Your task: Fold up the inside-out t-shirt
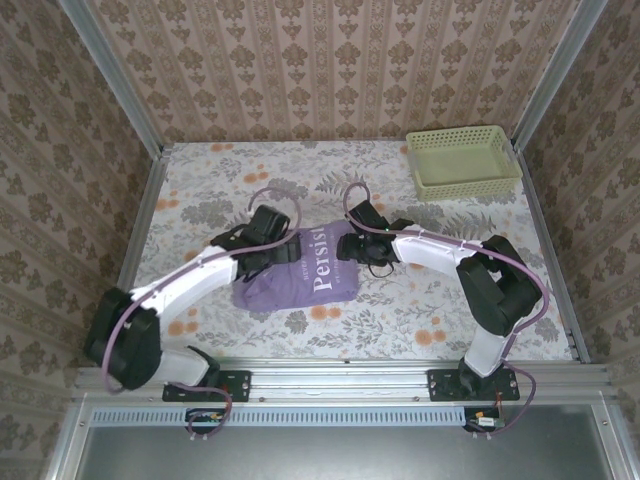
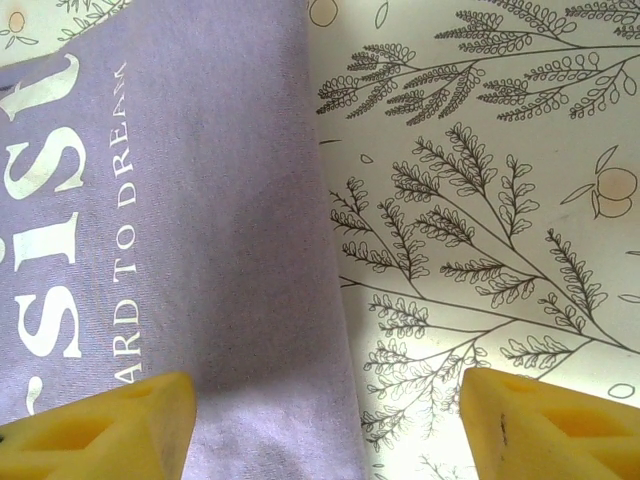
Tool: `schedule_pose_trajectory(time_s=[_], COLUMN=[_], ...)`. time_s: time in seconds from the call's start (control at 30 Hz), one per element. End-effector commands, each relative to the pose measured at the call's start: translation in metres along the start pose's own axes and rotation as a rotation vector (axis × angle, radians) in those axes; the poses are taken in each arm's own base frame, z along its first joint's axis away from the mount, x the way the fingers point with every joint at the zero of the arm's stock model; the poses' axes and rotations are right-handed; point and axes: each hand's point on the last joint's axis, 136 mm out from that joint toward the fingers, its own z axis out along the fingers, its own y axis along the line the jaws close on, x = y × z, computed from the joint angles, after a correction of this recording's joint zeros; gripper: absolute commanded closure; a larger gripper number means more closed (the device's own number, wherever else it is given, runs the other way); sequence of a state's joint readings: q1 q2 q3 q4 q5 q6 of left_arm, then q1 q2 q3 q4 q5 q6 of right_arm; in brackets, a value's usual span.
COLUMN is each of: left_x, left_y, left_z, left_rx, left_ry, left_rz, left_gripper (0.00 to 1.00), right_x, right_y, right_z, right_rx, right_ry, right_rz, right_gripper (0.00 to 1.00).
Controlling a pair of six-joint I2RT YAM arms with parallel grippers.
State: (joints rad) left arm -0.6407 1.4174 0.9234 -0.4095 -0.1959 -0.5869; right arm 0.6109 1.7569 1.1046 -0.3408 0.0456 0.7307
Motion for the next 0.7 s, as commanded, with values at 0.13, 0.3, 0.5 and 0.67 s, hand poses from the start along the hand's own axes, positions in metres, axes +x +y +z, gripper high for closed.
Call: schedule_pose_trajectory(time_s=[0.13, 0.3, 0.5, 0.67], left_x=[0.000, -0.009, -0.010, -0.010], left_y=[-0.010, 0.007, 0.021, 0.019], left_z=[0.044, 0.047, 0.041, 0.033], left_rx=[0.022, 0.012, 0.035, 0.081], left_ry=[0.105, 0.093, 0.086, 0.075], left_rz=[0.026, -0.034, -0.080, -0.098], left_gripper=[0.19, 0.57, 0.85, 1.00], right_x=[-0.004, -0.002, 0.004, 0.009], right_y=[0.006, 0.003, 0.017, 0.026], right_z=[0.001, 0.018, 0.033, 0.032], right_rx=[-0.025, -0.008, -0.083, -0.065], right_ry=[0.003, 0.049, 0.106, 0.131], right_rz=[0.012, 0.025, 0.004, -0.060], right_gripper=[0.25, 0.26, 0.34, 0.55])
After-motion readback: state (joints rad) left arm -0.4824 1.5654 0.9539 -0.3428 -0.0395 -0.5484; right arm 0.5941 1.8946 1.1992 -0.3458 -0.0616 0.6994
